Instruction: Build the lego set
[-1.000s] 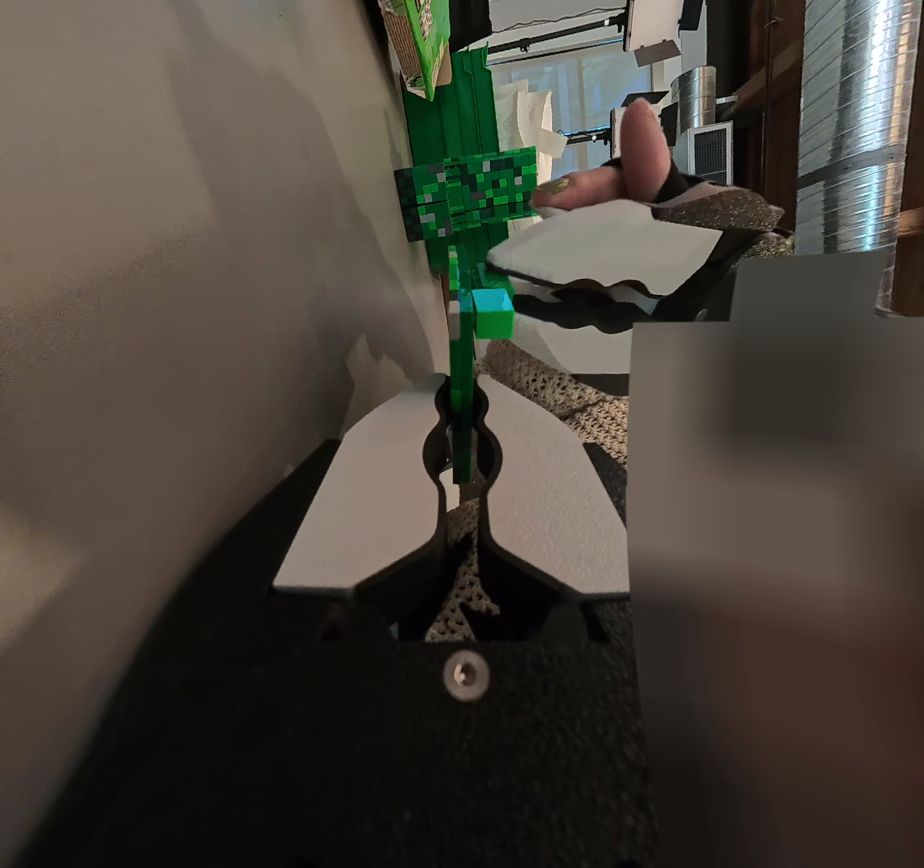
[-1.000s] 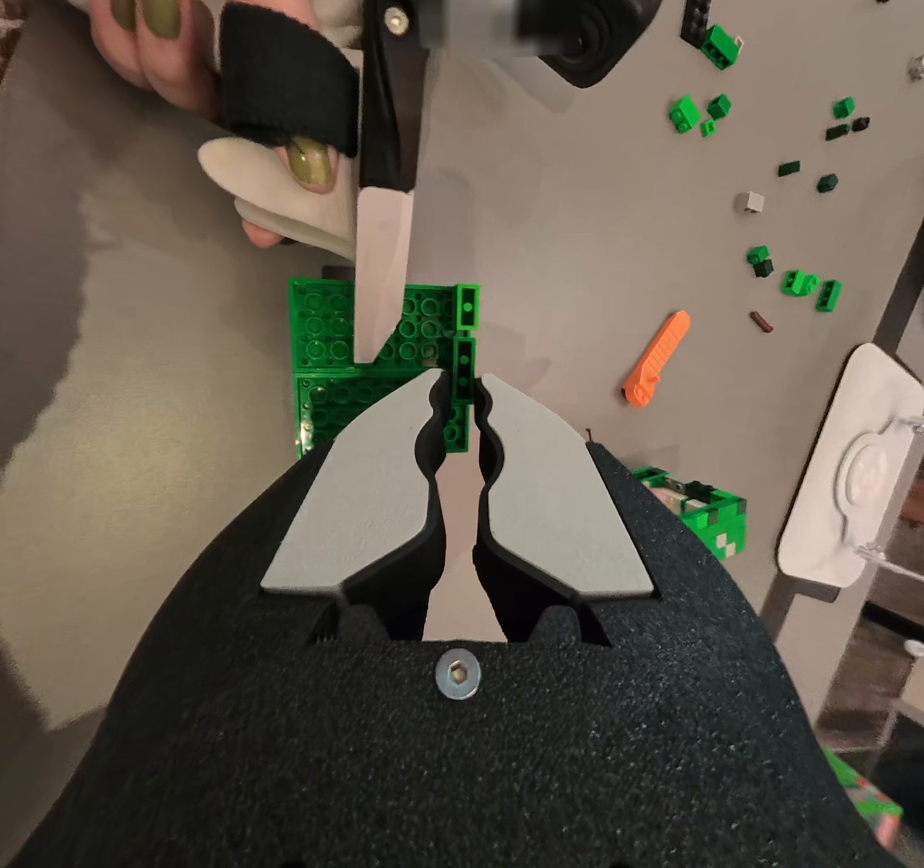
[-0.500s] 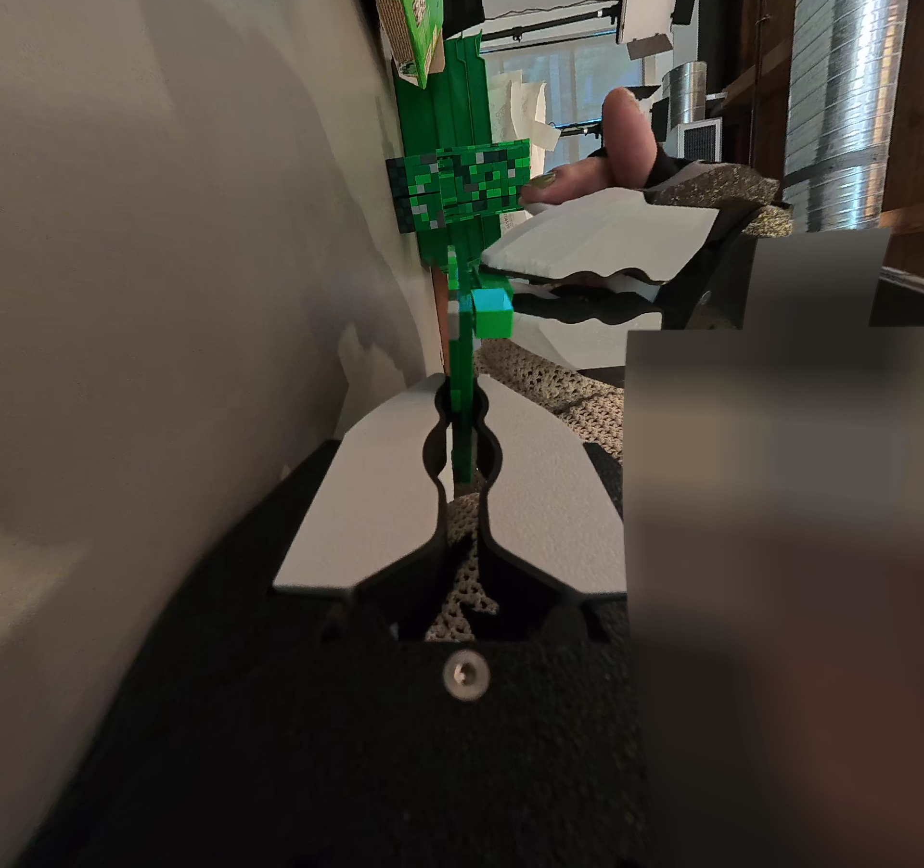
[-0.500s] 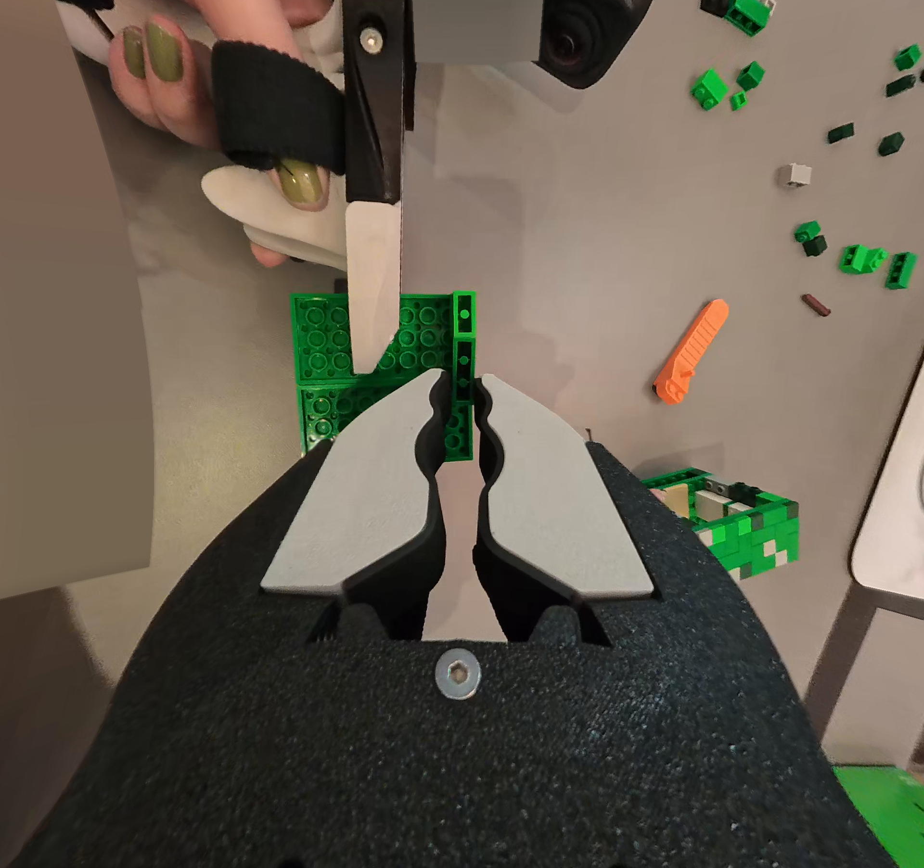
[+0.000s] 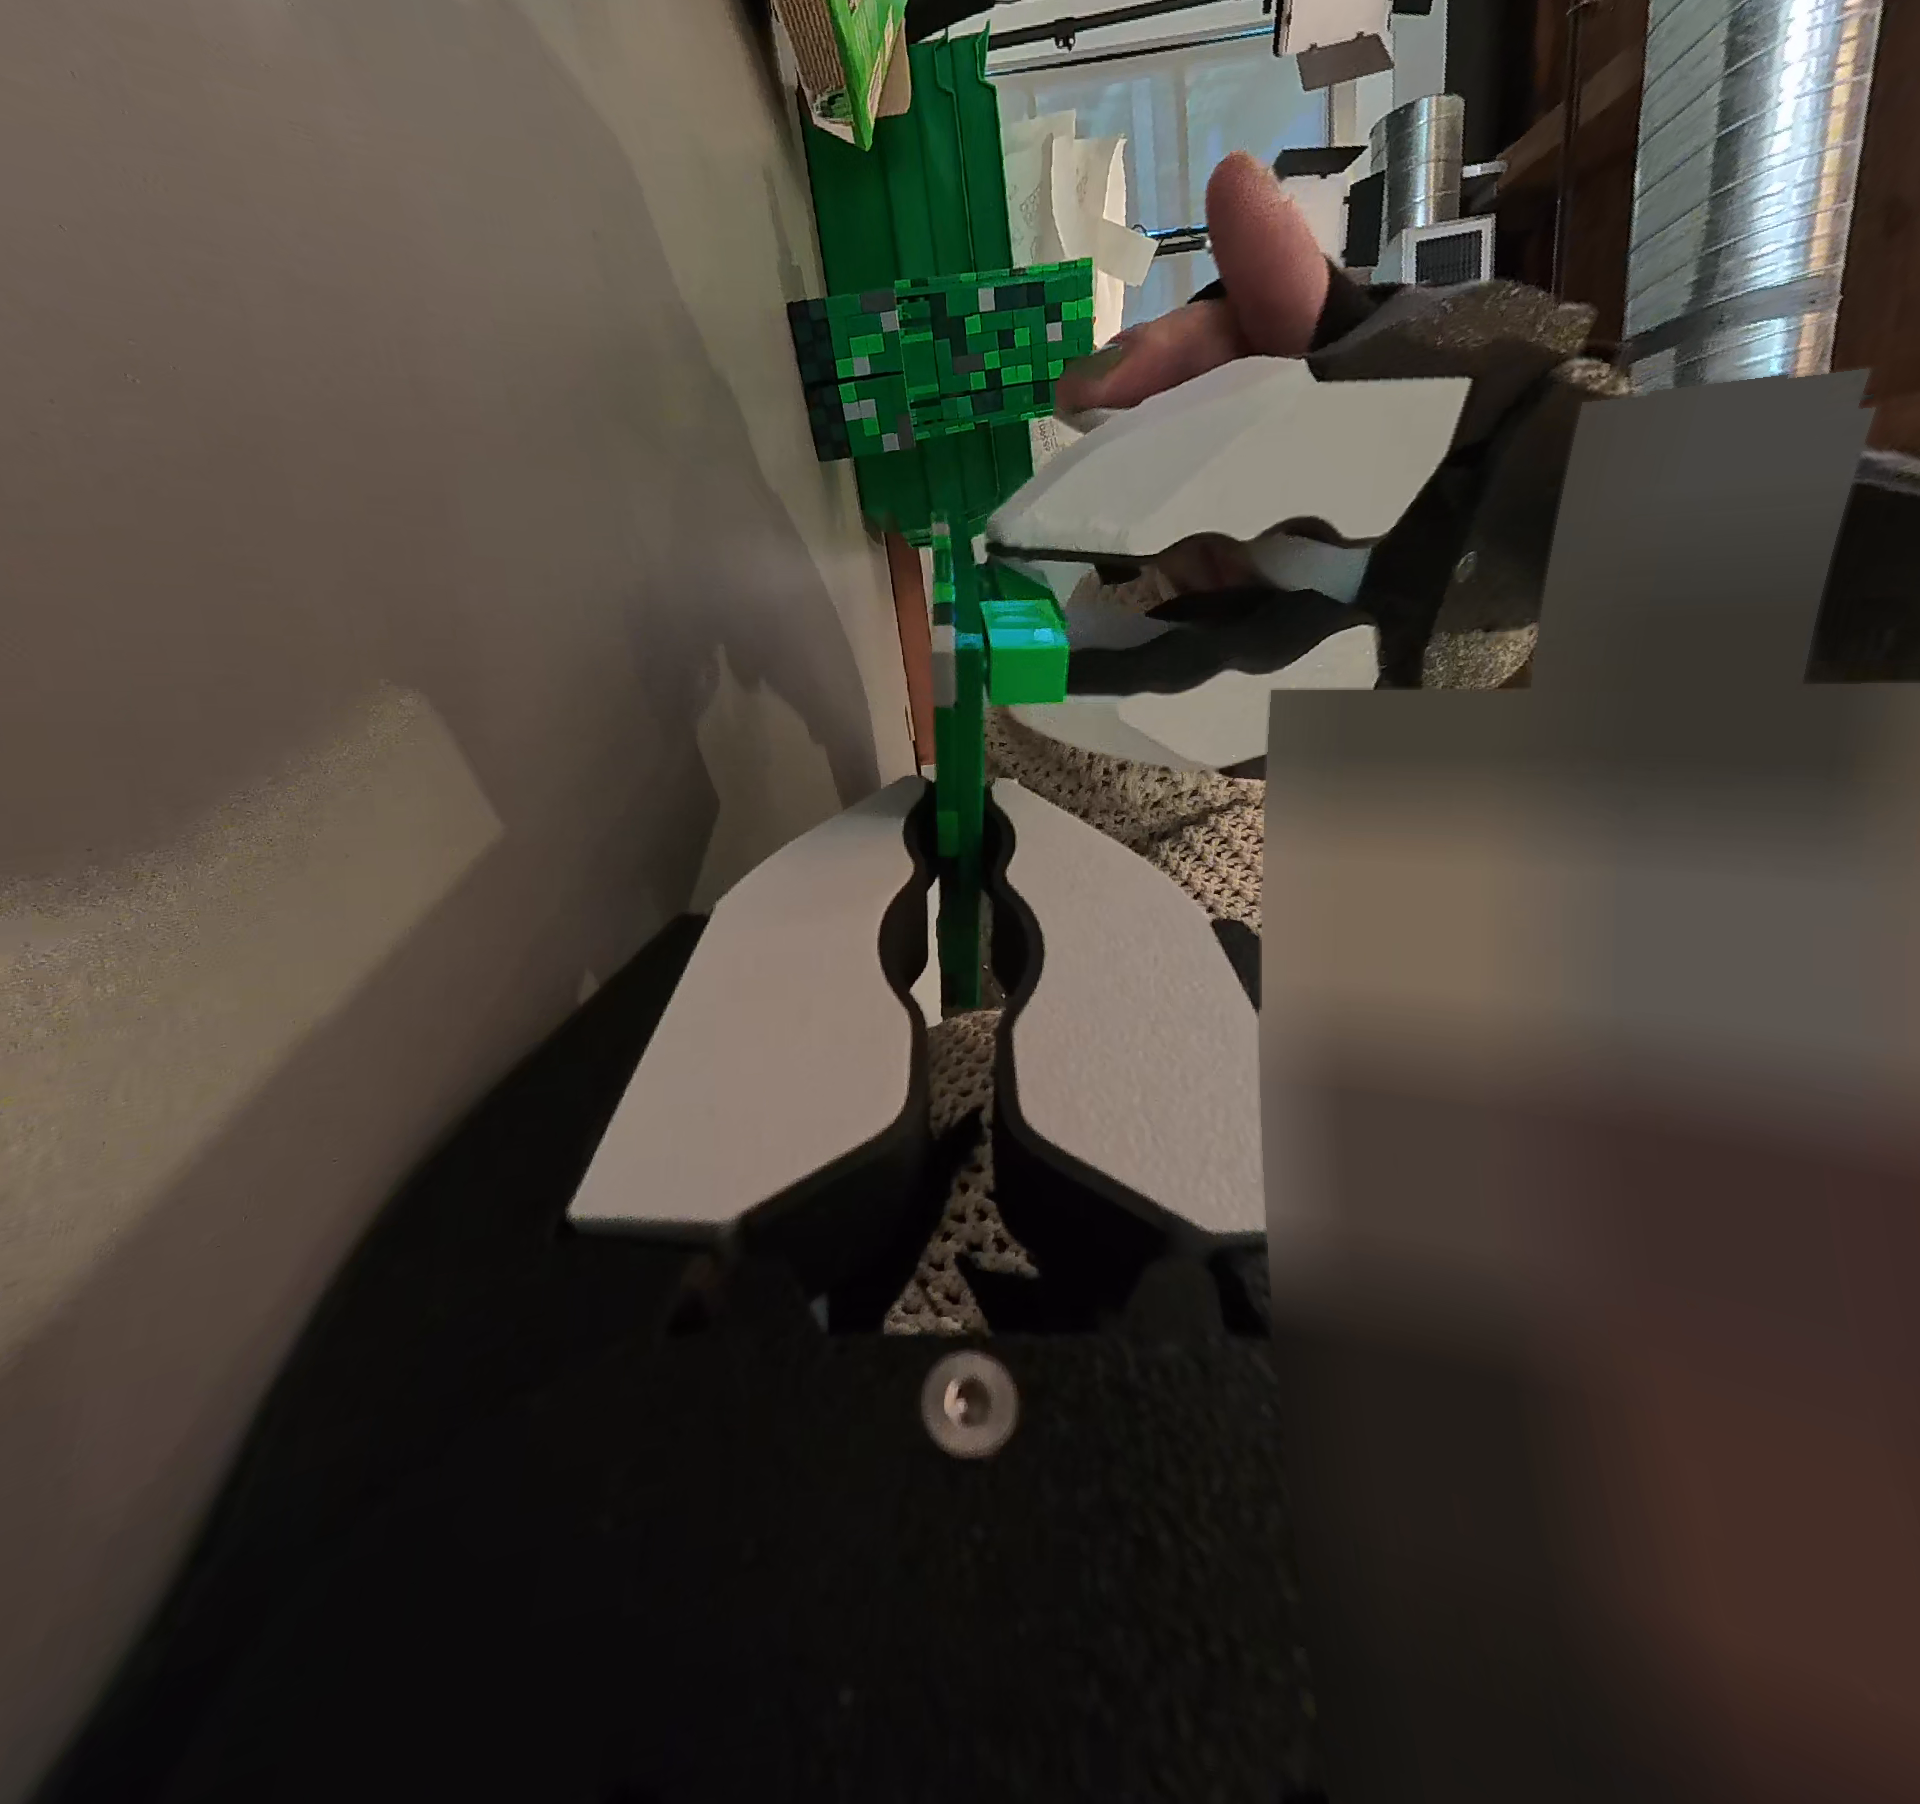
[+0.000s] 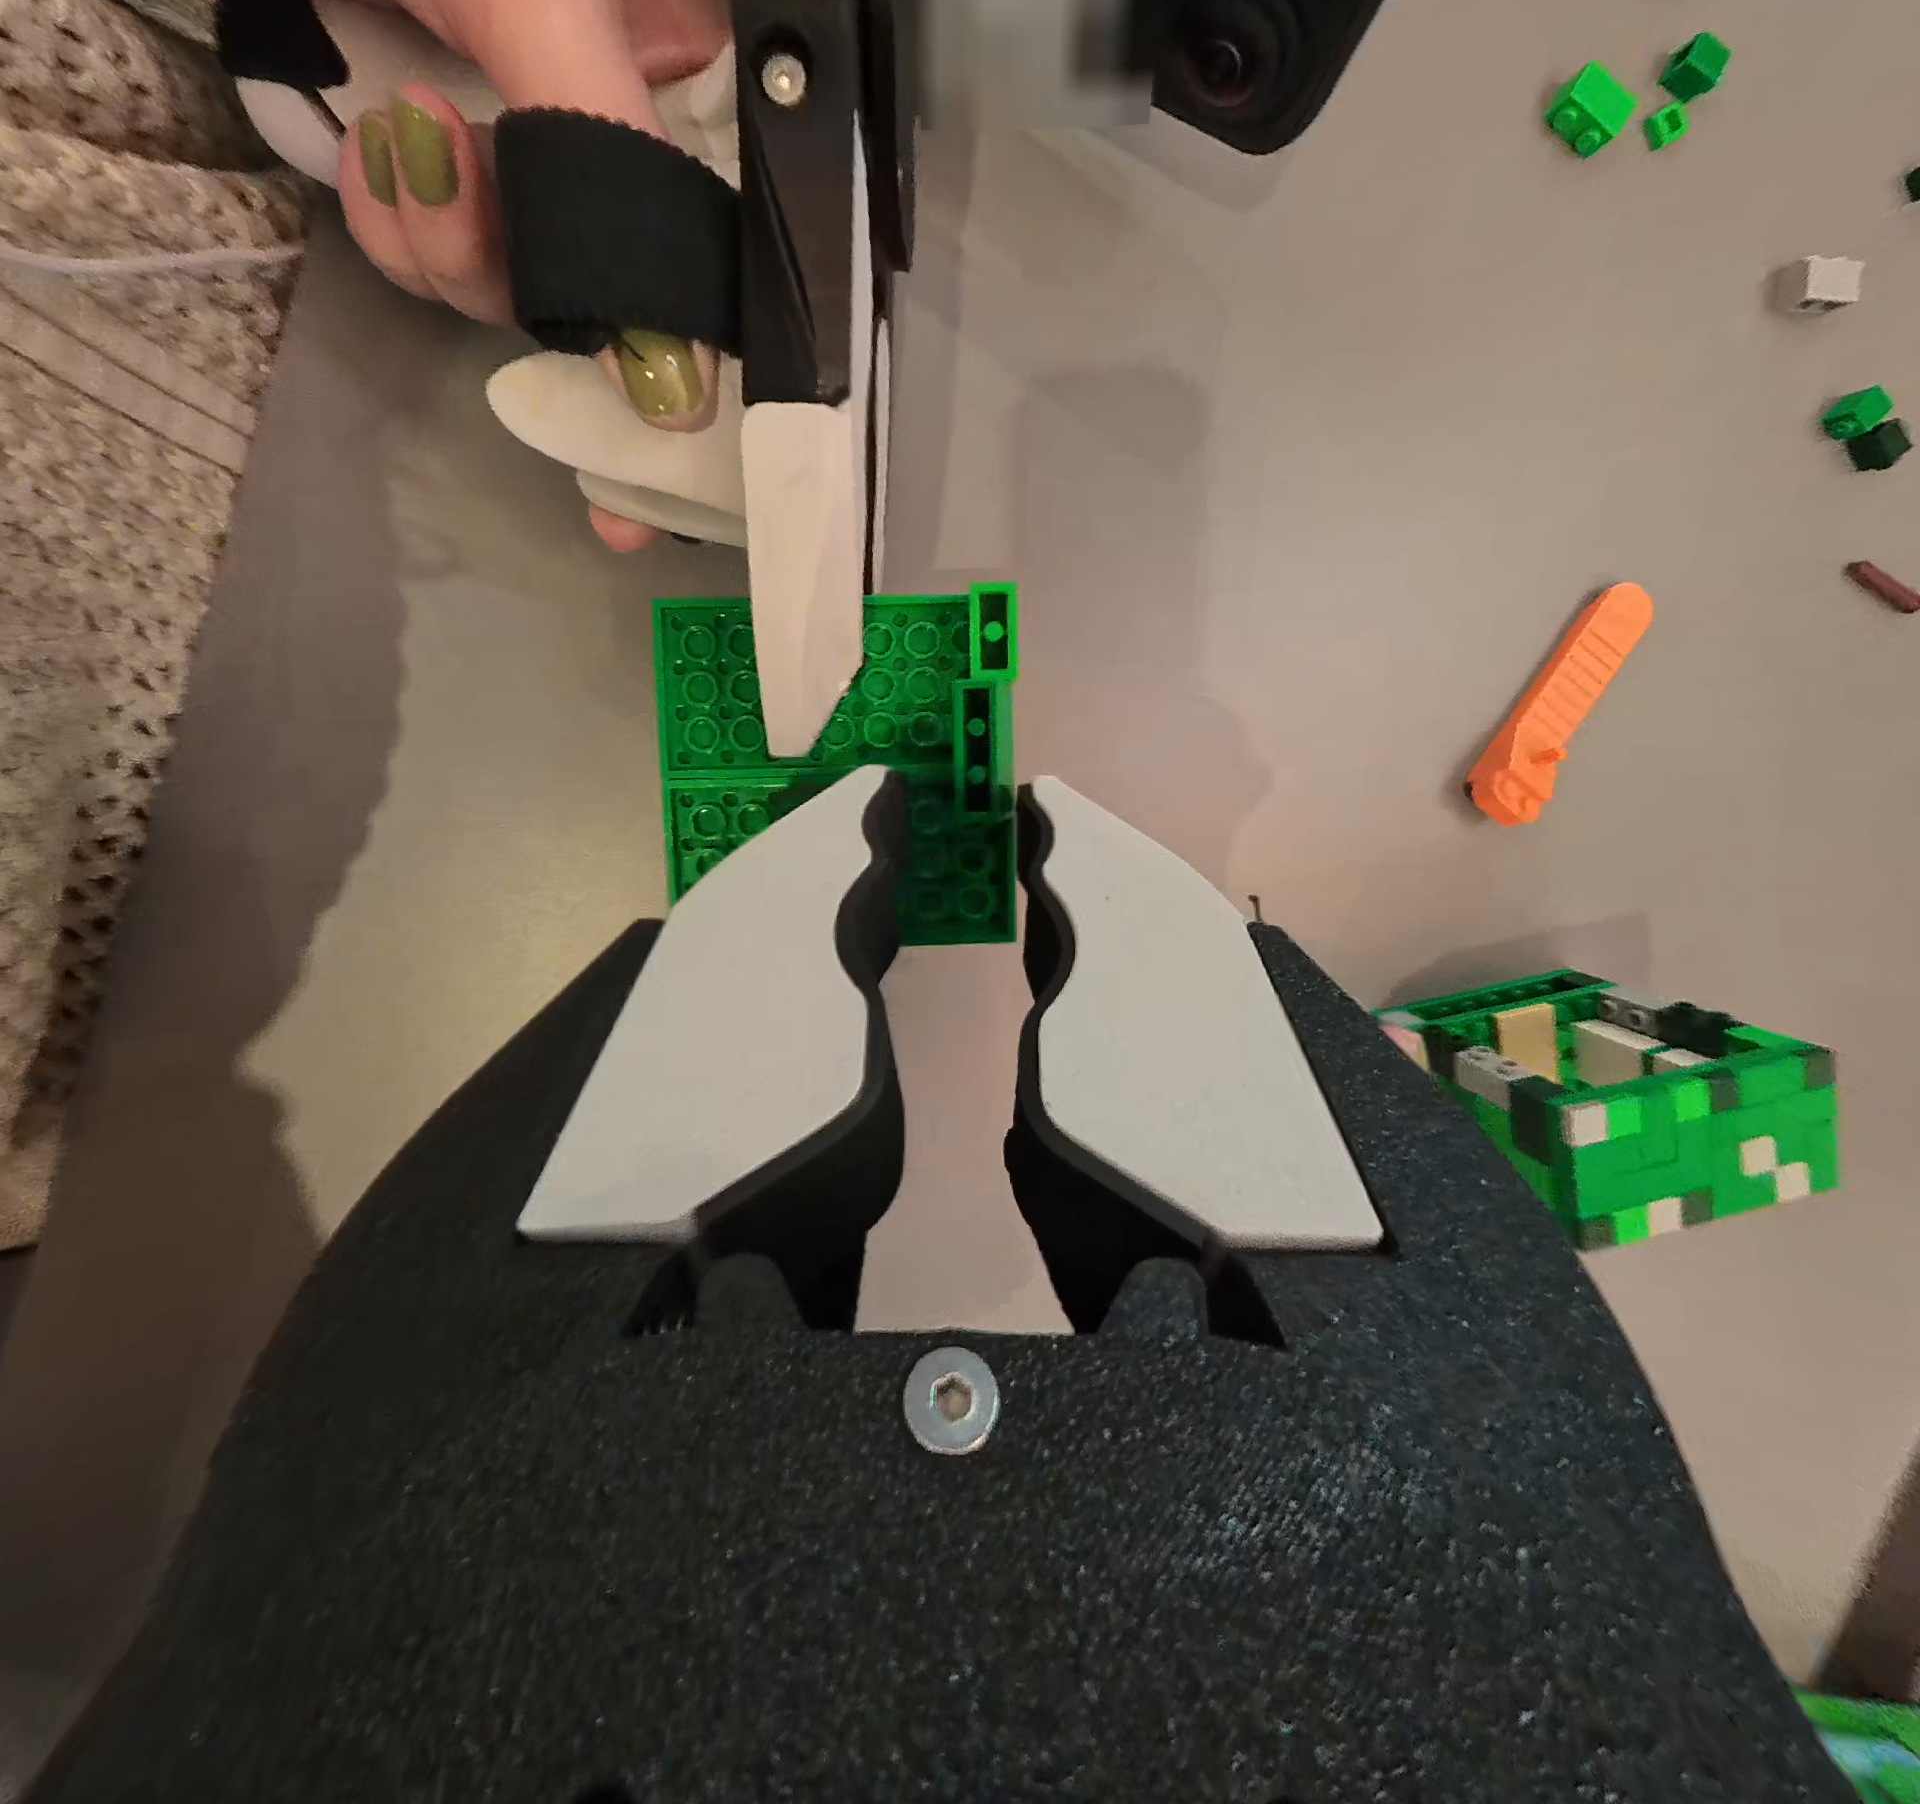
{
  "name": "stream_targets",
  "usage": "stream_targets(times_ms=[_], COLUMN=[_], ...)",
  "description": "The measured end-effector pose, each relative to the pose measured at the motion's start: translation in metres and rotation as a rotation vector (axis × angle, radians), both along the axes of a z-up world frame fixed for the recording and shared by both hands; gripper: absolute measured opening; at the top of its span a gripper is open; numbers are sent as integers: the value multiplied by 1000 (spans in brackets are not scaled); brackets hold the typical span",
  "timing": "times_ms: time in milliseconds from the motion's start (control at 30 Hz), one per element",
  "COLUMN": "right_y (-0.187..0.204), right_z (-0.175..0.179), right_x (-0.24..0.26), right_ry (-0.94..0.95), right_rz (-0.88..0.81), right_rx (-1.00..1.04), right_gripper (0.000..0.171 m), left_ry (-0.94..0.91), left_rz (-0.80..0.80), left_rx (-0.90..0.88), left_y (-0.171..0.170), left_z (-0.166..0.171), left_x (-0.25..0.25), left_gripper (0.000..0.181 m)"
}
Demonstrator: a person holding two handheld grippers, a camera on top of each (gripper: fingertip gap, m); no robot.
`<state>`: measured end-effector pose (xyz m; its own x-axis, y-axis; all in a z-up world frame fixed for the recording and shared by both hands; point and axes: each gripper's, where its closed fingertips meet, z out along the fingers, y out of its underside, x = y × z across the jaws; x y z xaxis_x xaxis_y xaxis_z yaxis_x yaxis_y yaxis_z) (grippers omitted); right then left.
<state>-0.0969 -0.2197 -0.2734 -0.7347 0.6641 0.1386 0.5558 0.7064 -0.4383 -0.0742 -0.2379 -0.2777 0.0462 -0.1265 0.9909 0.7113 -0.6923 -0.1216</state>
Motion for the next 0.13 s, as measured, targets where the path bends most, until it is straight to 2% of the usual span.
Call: stream_targets(times_ms=[133], right_y=[-4], right_z=[7], right_x=[6], right_ry=[-87], right_rz=[-33], right_rx=[-204], right_gripper=[37], left_ry=[1], left_rz=[-19], left_rx=[6], left_y=[-2], left_z=[1], left_x=[3], left_gripper=[6])
